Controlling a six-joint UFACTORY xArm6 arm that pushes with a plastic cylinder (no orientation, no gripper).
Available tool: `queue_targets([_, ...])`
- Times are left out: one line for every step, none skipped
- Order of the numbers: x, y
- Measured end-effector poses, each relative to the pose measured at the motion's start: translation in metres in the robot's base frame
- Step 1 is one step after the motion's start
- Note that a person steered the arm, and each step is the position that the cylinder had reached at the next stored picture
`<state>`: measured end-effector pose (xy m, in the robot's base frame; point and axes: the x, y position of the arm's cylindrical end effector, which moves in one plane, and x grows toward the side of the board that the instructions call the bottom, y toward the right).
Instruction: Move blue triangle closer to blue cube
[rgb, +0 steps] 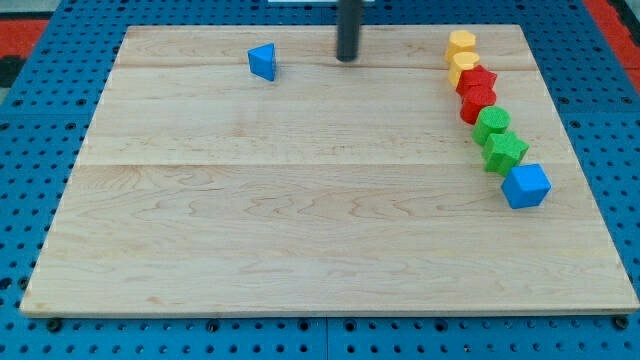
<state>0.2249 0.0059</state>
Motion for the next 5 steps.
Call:
queue_targets([-0.032,-0.061])
queue_targets([0.013,-0.073])
queue_targets([0.083,-0.047])
queue_targets([0.091,-0.049])
queue_targets([0.038,-0.052])
